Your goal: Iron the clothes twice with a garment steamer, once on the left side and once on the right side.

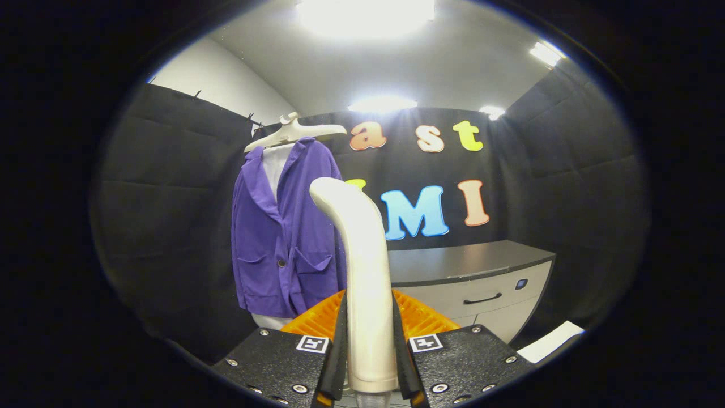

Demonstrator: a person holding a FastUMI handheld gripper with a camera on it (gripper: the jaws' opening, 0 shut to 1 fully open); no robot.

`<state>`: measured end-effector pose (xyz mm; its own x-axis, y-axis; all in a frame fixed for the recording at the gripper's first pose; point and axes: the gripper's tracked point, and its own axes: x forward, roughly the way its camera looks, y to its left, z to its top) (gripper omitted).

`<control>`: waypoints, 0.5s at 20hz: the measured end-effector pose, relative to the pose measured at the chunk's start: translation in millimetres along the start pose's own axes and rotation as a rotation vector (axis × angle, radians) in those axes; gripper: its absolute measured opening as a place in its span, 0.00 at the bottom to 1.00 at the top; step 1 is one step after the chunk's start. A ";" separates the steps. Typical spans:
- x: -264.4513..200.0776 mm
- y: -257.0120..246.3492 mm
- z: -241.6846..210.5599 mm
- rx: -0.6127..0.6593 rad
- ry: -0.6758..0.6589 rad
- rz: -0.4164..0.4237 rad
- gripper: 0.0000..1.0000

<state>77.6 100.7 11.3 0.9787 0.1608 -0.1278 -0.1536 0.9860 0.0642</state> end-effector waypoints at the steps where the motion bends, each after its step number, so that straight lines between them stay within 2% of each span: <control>1: -5.2 -10.2 7.5 -0.002 -0.035 -0.024 0.37; 3: -14.3 -35.7 19.0 -0.023 -0.089 -0.087 0.37; 10: -31.0 -86.7 2.9 -0.023 -0.055 -0.222 0.37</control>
<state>61.0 10.1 12.5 0.9947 -0.0618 -0.0822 0.0635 0.9978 0.0176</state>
